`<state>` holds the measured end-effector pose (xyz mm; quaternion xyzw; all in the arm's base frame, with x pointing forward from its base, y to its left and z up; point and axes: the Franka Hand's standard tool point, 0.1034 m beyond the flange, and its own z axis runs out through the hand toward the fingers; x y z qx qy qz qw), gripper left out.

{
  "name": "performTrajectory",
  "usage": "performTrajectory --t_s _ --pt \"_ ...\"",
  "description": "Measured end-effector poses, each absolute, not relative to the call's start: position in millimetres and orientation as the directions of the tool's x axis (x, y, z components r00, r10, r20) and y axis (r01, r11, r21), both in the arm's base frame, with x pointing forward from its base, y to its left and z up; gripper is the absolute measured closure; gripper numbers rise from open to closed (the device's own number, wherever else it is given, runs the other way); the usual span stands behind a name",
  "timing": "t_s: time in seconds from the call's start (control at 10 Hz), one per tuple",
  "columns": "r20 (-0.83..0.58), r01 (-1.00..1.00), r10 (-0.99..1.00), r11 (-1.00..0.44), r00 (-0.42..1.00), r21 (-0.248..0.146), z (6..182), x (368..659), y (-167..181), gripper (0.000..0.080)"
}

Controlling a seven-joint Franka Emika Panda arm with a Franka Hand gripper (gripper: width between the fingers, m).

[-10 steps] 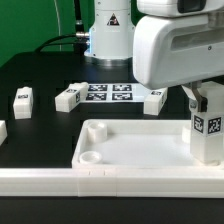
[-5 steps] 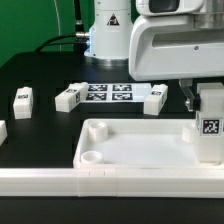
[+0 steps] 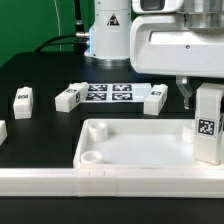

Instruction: Assemble desk

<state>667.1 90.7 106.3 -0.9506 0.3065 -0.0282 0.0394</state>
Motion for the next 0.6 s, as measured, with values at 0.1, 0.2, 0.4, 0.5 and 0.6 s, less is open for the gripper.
performTrajectory --t_s 0.1,0.2,0.4,0.5,0.6 --pt "0.021 -0.665 -0.669 -0.741 0.743 -0.094 106.2 667.3 90.1 0.0509" --pt "0.012 -0.734 -0.738 -0.673 0.675 -0.095 106.1 667.2 90.0 0.0509" --pt "-0.007 -0.858 -0.861 -0.507 0.509 -0.09 105.8 666.3 89.1 0.0509" --pt "-0.015 -0.895 -0.898 -0.437 0.44 -0.087 105.7 666.0 89.0 0.0509" --pt "-0.02 -0.912 -0.914 -0.402 0.405 -0.082 105.8 665.7 88.6 0.0509"
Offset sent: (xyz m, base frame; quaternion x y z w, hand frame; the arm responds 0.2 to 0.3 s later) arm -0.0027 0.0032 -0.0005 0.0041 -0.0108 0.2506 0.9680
